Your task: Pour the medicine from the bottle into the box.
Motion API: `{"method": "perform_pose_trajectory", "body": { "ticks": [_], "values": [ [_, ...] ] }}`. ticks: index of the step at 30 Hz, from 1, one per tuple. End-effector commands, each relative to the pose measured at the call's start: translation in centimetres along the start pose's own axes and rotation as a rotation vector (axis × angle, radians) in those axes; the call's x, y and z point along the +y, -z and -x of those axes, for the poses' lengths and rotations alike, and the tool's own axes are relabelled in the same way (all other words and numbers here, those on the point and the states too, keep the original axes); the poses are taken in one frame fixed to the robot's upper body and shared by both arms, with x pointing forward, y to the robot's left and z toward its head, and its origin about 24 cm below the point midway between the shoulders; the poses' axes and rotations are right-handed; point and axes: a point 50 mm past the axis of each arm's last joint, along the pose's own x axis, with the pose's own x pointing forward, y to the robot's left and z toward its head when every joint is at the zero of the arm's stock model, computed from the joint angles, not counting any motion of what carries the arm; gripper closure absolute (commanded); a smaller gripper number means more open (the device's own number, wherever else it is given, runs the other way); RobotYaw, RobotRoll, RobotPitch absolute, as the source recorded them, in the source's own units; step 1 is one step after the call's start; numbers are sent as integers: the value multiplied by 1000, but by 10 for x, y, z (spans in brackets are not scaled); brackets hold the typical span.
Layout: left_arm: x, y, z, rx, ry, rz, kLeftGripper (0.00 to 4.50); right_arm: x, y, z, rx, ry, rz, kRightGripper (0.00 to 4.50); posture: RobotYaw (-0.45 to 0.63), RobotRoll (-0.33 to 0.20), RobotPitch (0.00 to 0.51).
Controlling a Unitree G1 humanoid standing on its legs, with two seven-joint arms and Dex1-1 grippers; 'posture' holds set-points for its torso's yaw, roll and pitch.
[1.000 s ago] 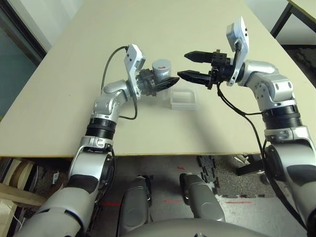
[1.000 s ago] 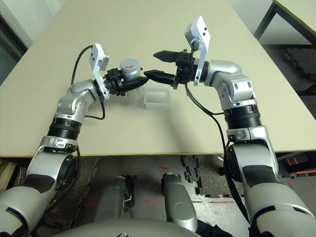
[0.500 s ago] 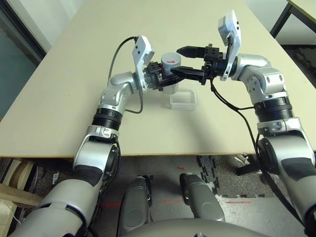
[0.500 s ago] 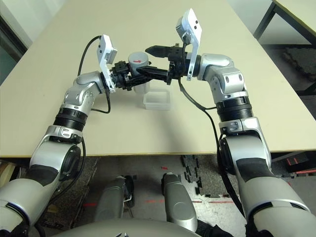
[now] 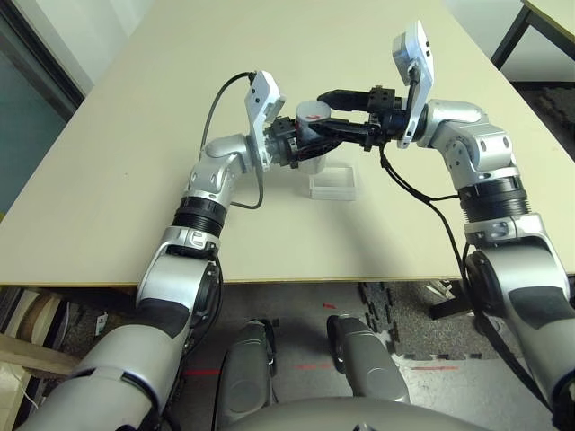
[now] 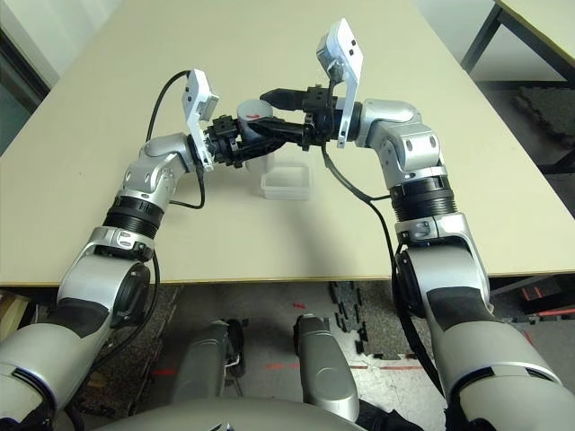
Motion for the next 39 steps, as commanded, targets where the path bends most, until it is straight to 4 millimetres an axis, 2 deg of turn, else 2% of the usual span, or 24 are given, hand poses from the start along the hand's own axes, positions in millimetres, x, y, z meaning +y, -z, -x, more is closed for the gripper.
{"method": "perform_pose_trajectory", "body": {
  "ticks": [1,10,18,27,29,31,33,39],
  "values": [
    [0,-6,-5,4,16,-26,1872,1,-2,-3,3,-20,7,1913,-293,0,130],
    [-1,-8,-7,0,29,-27,1872,1,-1,-4,8,-63,11,1913,-295,0,132],
    [-4,-10,-8,-13,71,-2,1872,4,-4,-6,-38,-246,-8,1913,-296,0,137],
    [-5,-13,-7,-25,78,9,1872,-6,0,-10,-57,-278,-20,1913,-282,0,144],
    [-5,-13,-7,-26,79,10,1872,-11,2,-8,-53,-248,-34,1174,-277,0,144],
    [-5,-13,-6,-26,79,10,1872,-14,4,-6,-47,-229,-42,680,-276,0,144],
    [-6,-13,-6,-26,79,11,1872,-16,6,-4,-42,-219,-47,0,-275,0,144],
    [-6,-12,-5,-22,78,12,1872,-20,8,2,-35,-188,-56,0,-277,0,143]
  ]
}}
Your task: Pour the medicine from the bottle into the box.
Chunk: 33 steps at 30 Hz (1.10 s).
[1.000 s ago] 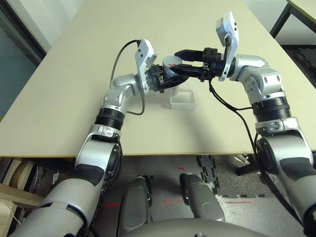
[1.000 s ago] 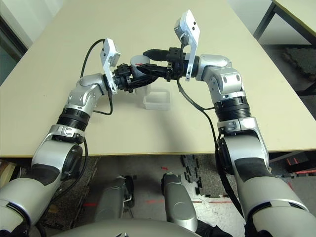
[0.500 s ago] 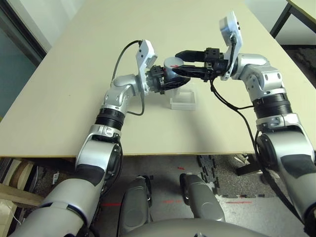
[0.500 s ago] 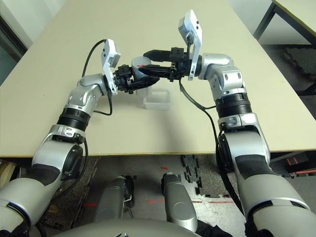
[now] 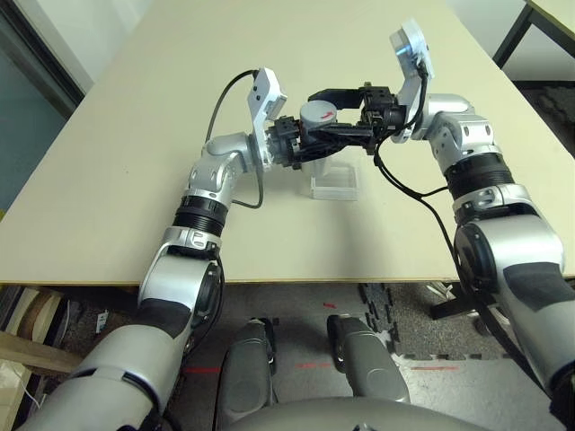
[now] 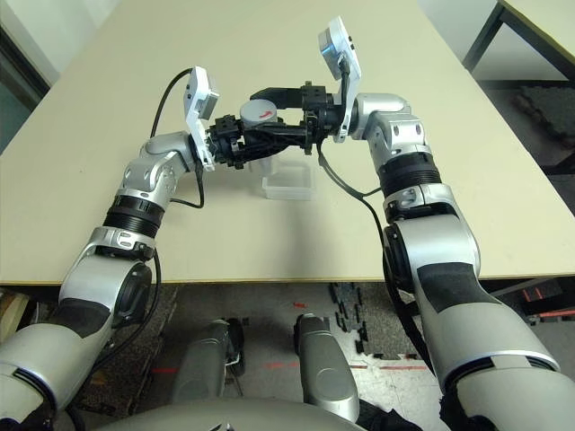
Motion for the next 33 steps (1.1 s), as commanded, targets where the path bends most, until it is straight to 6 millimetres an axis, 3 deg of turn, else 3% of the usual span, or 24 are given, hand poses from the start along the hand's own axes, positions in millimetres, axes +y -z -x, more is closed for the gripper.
{"method": "perform_pose_trajectory", "body": {
  "ticks": [1,19,33],
  "values": [
    [-1,-5,-3,-5,10,-19,1872,-2,-6,4,-3,15,20,0,-278,0,143],
    [0,-1,-9,19,4,-48,1872,3,-18,-10,-43,-11,71,0,-295,0,143],
    [-2,-5,-12,1,9,-59,1872,-2,-12,-15,-15,60,79,0,-281,0,149]
  ]
}}
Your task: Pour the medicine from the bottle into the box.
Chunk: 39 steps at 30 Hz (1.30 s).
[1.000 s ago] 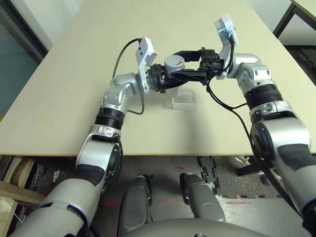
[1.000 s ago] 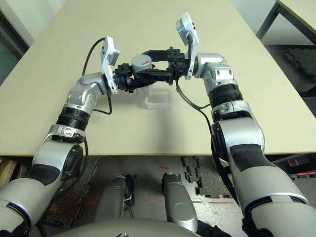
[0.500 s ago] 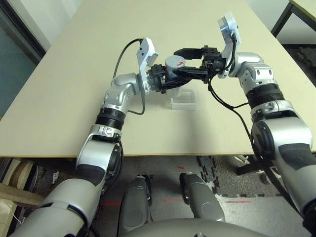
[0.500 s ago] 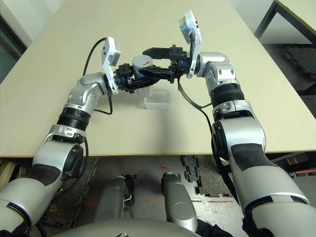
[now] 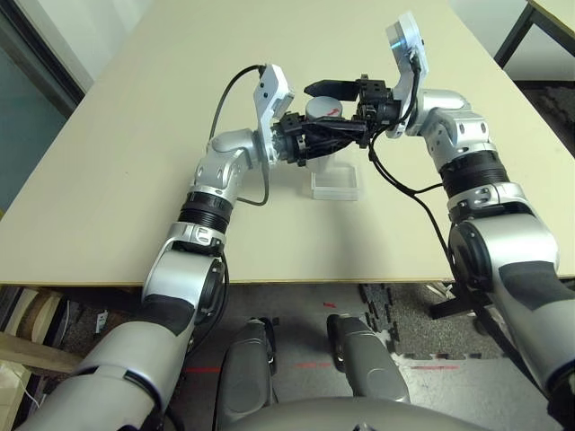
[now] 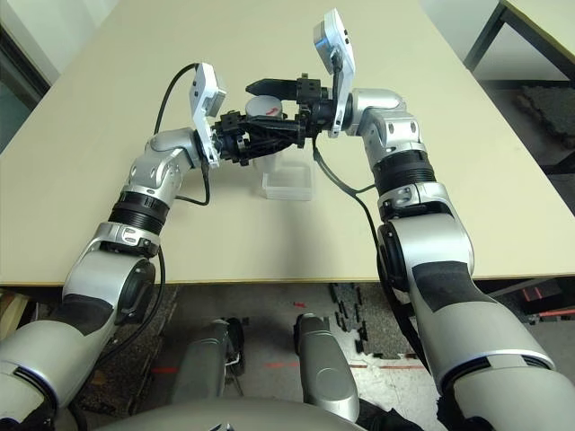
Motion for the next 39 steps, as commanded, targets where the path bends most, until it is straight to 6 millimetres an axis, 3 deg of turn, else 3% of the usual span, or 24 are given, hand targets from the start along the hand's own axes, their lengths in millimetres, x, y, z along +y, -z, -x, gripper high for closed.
{"method": "perform_pose_trajectory", "body": {
  "ticks": [1,20,39],
  "values": [
    [-2,-1,-1,3,13,-11,1872,-2,1,-1,13,23,6,0,-281,0,150],
    [-2,1,2,5,7,-1,1872,-11,2,23,48,116,-11,0,-279,0,148],
    [-1,4,3,11,-1,1,1872,-14,-7,69,89,187,-22,0,-279,0,136]
  ]
}}
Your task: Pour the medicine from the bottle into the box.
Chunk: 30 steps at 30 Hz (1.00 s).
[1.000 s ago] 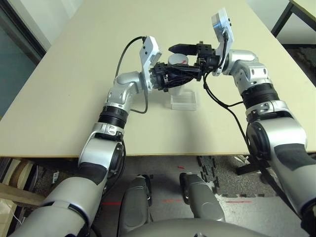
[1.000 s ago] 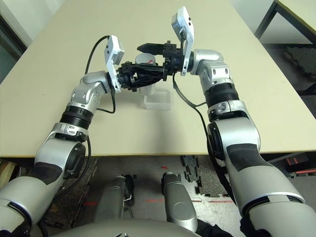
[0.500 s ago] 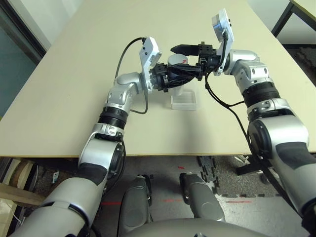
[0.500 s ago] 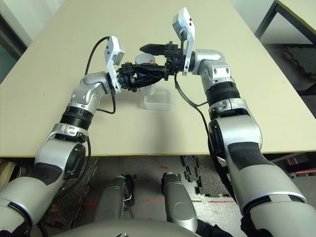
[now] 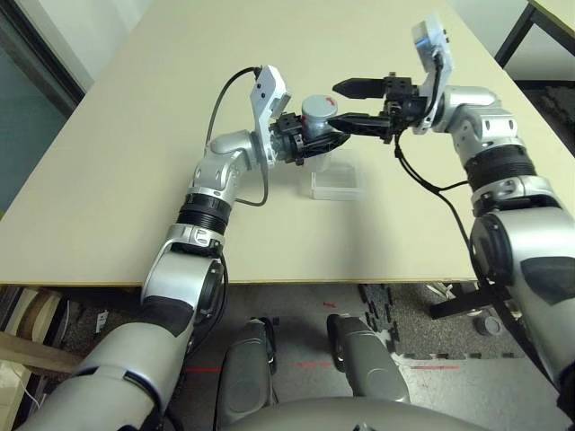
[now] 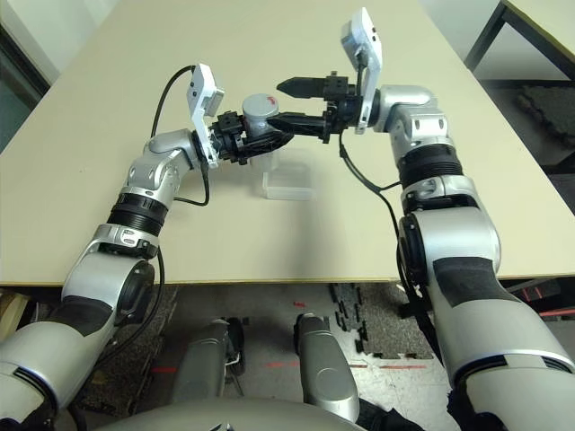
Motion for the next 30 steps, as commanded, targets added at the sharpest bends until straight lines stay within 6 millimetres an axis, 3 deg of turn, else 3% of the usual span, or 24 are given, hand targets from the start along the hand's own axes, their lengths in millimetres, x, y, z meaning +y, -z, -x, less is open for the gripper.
{"method": "perform_pose_trajectory", "body": {
  "ticks": [1,10,30],
  "values": [
    [-2,1,0,4,23,-14,1872,-2,0,10,16,12,-9,0,-279,0,136],
    [0,1,1,9,13,-16,1872,5,-5,9,42,-94,-9,0,-280,0,137],
    [-5,2,-7,7,37,-12,1872,22,-6,-41,-39,-201,6,0,-283,0,145]
  ]
}}
